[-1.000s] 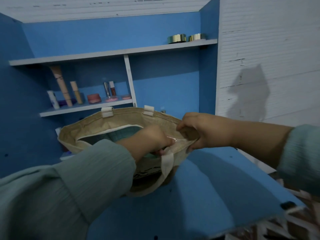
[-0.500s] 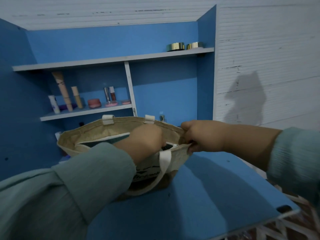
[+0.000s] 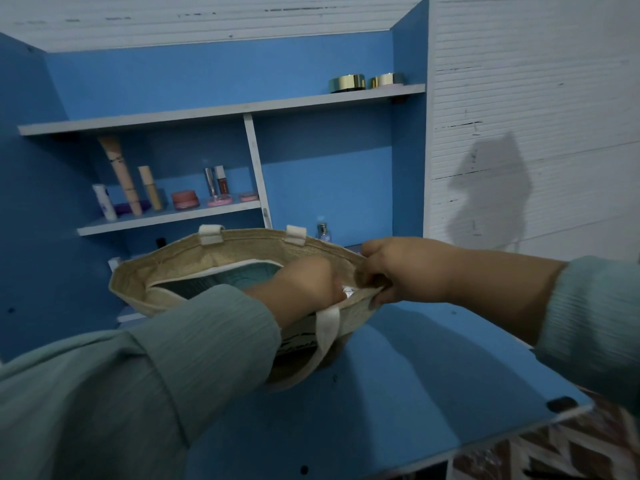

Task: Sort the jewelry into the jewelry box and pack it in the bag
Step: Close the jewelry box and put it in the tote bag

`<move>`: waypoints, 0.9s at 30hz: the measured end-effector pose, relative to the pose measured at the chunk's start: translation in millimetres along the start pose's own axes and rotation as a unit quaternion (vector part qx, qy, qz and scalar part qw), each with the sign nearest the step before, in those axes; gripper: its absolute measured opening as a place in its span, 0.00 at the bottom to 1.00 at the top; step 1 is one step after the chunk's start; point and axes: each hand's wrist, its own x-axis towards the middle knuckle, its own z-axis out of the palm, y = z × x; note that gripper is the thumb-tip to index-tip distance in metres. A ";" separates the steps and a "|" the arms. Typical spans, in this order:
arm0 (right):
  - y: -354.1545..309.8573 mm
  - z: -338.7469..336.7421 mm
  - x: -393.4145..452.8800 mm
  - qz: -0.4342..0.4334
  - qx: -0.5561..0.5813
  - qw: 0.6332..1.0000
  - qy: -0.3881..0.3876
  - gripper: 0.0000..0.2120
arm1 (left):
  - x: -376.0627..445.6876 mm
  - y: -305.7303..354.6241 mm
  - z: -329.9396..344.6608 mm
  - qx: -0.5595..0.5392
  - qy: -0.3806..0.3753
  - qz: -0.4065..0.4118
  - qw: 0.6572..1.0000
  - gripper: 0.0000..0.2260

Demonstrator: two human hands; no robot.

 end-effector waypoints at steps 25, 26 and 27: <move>-3.6 3.7 -2.8 0.000 -0.014 1.000 0.000 0.17 | -13.8 0.7 2.1 -0.274 0.019 -0.012 0.962 0.09; -3.8 3.3 -2.7 0.001 -0.014 1.000 -0.001 0.17 | -13.7 1.4 1.9 -0.252 0.031 -0.012 0.967 0.08; -4.3 2.8 -2.6 0.002 -0.012 1.000 -0.001 0.17 | -13.0 2.0 1.6 -0.223 0.044 -0.010 0.974 0.06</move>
